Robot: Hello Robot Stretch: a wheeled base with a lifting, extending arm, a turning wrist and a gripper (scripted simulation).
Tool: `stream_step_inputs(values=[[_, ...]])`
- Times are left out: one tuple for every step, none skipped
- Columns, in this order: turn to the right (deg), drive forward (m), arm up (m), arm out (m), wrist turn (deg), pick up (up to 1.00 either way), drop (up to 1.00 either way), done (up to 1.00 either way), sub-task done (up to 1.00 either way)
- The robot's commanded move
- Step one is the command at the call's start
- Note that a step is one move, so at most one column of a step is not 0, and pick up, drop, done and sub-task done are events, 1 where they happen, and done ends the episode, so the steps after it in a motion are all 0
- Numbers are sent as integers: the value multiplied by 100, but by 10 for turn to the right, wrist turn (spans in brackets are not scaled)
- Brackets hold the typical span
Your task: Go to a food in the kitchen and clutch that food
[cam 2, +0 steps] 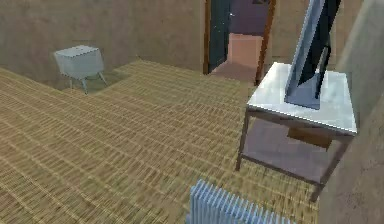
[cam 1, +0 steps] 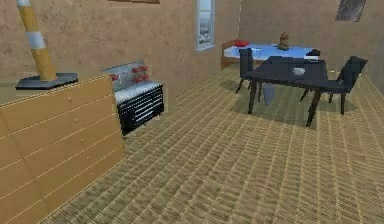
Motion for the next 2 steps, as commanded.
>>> stream_step_inputs(values=[[270, 0, 0, 0, 0, 0, 0, 0, 0], [0, 10, 0, 0, 0, 0, 0, 0, 0]])
